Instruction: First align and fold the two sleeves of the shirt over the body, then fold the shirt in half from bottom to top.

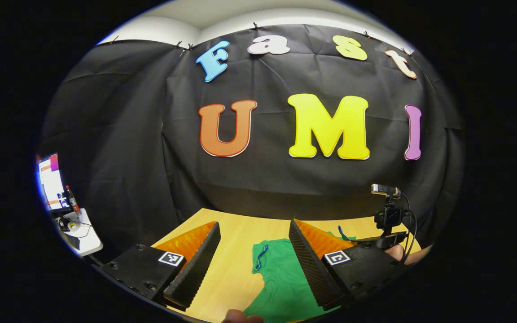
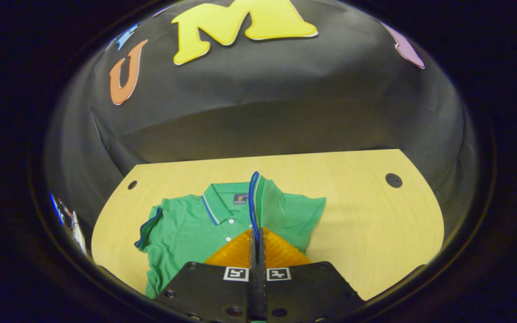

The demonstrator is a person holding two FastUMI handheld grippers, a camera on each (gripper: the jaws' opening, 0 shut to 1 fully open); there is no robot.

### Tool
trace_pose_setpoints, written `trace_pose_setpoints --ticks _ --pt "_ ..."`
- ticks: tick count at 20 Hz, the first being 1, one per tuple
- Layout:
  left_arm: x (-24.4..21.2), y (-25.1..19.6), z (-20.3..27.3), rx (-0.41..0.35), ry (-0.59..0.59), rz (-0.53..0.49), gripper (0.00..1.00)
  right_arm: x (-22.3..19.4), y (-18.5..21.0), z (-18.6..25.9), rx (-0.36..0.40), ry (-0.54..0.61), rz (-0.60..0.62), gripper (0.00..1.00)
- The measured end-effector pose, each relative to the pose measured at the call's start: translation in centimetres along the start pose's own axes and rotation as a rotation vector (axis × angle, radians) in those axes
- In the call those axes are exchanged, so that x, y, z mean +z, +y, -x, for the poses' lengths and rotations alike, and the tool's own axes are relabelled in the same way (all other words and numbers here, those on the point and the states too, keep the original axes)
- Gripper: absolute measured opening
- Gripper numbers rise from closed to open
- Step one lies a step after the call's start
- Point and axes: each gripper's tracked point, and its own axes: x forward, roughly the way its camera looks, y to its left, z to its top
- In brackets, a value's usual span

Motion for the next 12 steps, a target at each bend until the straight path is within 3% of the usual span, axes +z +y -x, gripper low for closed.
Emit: trace_pose_setpoints --ticks 7,8,12 --pt "-0.3 2.3 1.3 0.019 0.009 -0.001 0.98 -2.6 5.2 -1.9 0.046 0.065 -0.030 0.01" --pt "-0.3 2.3 1.3 0.015 0.011 0.000 0.98 -2.6 5.9 -1.7 0.067 0.064 -0.039 0.07" --pt "0.0 2.1 0.8 -0.017 0.000 -0.003 0.98 -1.6 6.2 0.9 0.048 0.008 -0.004 0.73"
